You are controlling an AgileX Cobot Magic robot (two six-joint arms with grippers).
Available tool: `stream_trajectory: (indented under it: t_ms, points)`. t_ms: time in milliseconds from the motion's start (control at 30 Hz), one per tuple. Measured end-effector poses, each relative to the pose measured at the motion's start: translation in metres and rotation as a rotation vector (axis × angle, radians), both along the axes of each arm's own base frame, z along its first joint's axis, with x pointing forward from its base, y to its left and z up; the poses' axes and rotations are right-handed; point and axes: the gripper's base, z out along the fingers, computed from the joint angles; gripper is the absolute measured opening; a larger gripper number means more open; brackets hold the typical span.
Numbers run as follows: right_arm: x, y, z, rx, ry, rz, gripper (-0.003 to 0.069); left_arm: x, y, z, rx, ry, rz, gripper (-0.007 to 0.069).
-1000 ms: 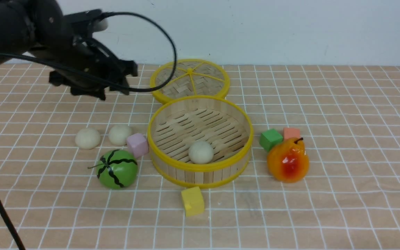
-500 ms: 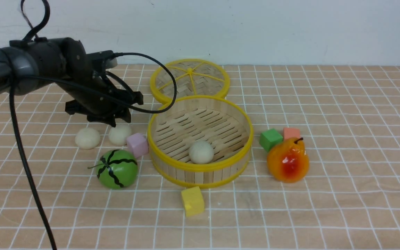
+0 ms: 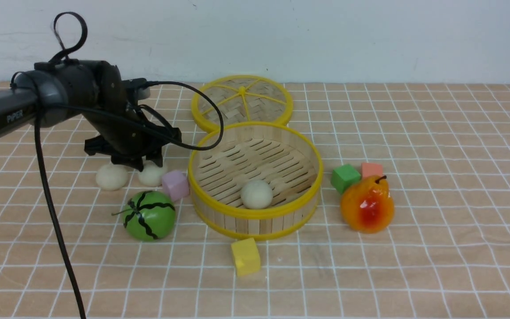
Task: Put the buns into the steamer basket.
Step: Use the left arm to grab a steamed stuffed bun, then use the left arm to put the steamed stuffed bun into the steamer
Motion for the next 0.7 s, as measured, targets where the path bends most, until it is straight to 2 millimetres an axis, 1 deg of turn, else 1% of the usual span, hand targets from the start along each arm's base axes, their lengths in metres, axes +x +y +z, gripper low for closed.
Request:
stream_trajectory:
  t_ms: [100,167,267,300,400,467,500,533,600,633,667,700]
  points:
    - [0.0,0.0,0.0,0.0,0.0,0.0,0.0241,0.0,0.0,-0.002,0.002,0.002,0.001,0.0207]
    - [0.0,0.0,0.0,0.0,0.0,0.0,0.0241,0.001,0.0,-0.001,0.002,0.002,0.001,0.0118]
    - [0.0,0.0,0.0,0.0,0.0,0.0,0.0241,0.001,0.0,-0.001,0.002,0.002,0.001,0.0015]
    - [0.0,0.0,0.0,0.0,0.0,0.0,0.0241,0.001,0.0,0.0,0.001,0.0,0.001,-0.0005]
    - [0.0,0.0,0.0,0.0,0.0,0.0,0.0241,0.0,0.0,0.007,0.0,-0.004,0.0,-0.001]
    - [0.0,0.0,0.0,0.0,0.0,0.0,0.0241,0.001,-0.002,0.029,-0.008,-0.03,-0.004,-0.001]
    - [0.0,0.0,0.0,0.0,0.0,0.0,0.0241,0.001,-0.002,0.031,-0.011,-0.032,-0.003,-0.001]
    - [0.0,0.0,0.0,0.0,0.0,0.0,0.0241,0.001,-0.006,0.051,-0.025,-0.073,-0.01,-0.001]
    - [0.0,0.0,0.0,0.0,0.0,0.0,0.0241,0.0,-0.018,0.078,-0.056,-0.139,-0.03,-0.001]
    - [0.0,0.0,0.0,0.0,0.0,0.0,0.0241,-0.002,-0.027,0.089,-0.07,-0.166,-0.052,-0.001]
    - [0.0,0.0,0.0,0.0,0.0,0.0,0.0241,-0.004,-0.039,0.098,-0.088,-0.196,-0.076,-0.001]
    - [0.0,0.0,0.0,0.0,0.0,0.0,0.0241,-0.004,-0.041,0.098,-0.088,-0.198,-0.082,-0.001]
